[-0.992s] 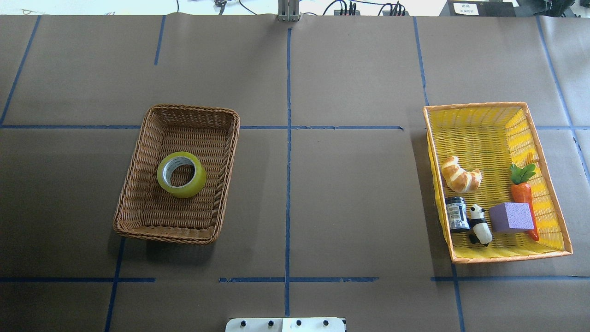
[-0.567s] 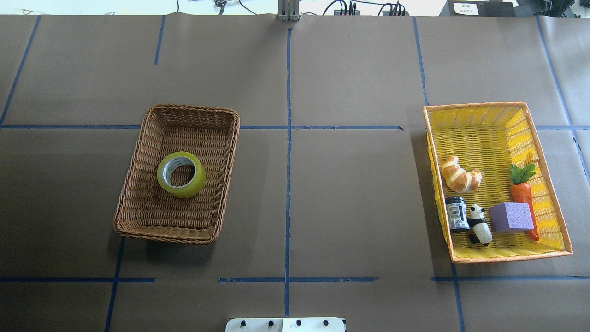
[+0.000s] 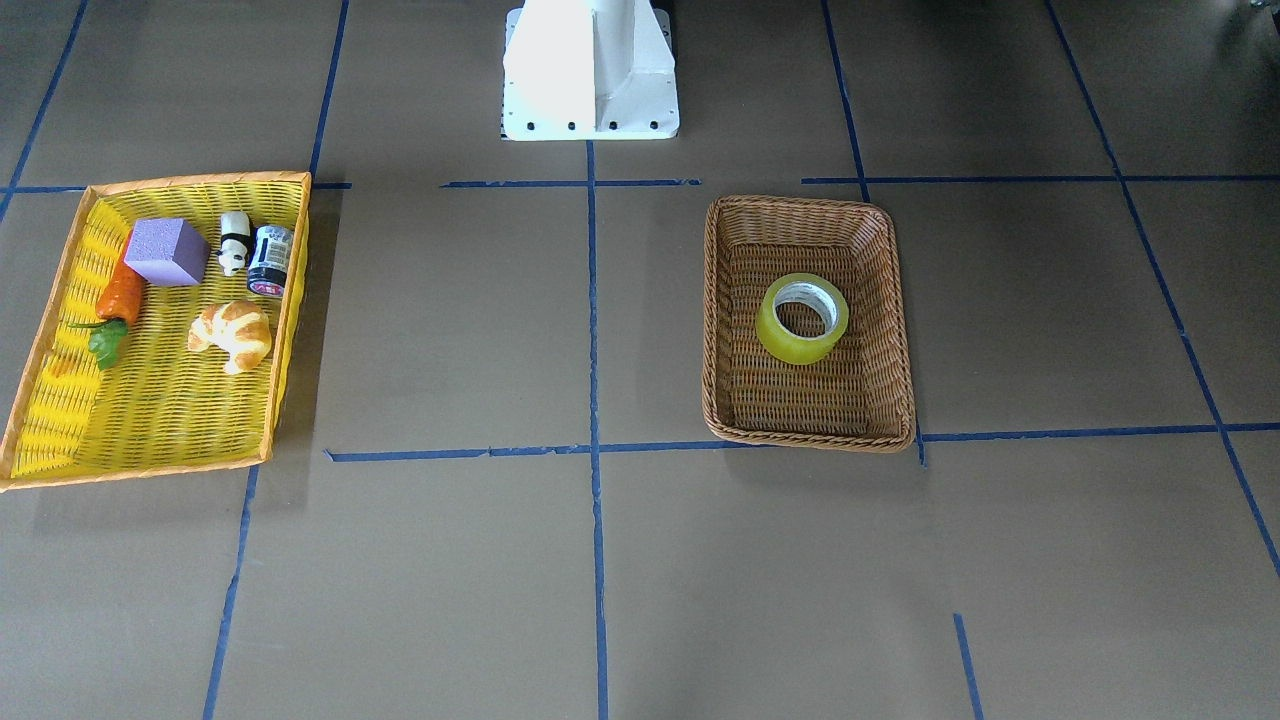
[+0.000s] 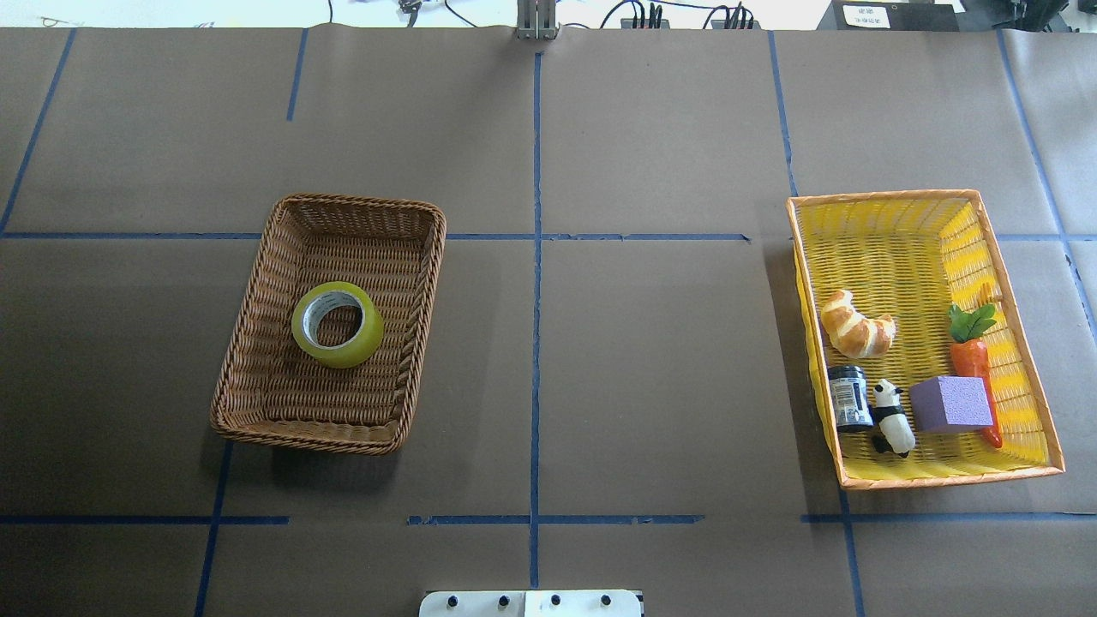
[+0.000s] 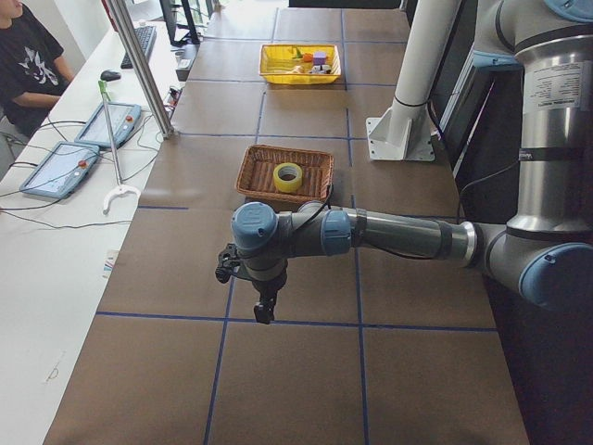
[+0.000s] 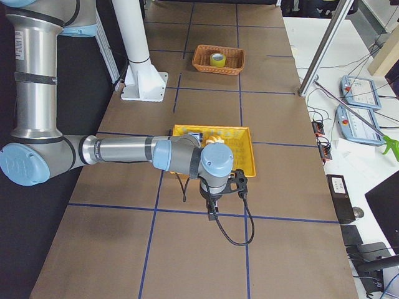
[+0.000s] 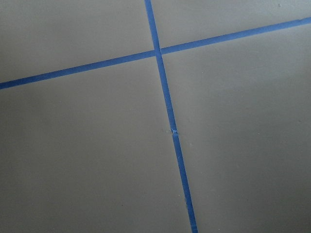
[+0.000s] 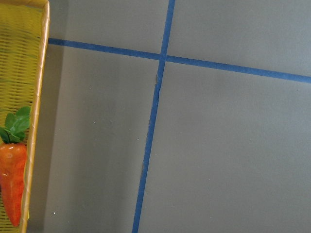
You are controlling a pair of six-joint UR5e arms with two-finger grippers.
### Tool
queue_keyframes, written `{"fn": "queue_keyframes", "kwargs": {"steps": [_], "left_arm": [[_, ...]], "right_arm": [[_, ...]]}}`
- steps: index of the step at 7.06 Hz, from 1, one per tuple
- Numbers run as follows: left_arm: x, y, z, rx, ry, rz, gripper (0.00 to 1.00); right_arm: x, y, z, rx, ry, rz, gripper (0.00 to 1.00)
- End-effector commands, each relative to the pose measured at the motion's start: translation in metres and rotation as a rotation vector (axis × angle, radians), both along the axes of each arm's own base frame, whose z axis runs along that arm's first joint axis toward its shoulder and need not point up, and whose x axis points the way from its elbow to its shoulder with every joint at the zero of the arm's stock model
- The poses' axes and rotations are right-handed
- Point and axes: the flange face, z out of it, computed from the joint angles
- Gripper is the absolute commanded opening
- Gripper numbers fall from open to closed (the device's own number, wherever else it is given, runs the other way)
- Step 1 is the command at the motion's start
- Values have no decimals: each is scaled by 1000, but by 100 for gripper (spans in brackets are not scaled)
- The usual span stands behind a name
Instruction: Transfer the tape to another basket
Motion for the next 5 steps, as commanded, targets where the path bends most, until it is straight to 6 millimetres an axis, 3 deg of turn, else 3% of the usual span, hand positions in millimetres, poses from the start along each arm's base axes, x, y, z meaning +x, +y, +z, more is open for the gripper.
{"fn": "queue_keyframes", "kwargs": {"steps": [1,5], "left_arm": [[0,-3,1,11,-1,-1,100],[0,-6,-9,39,-7,6,100]], "right_arm": [[-5,-5,-9,7,-2,1,100],[-13,-9,-16,21,-1,-16,100]]}}
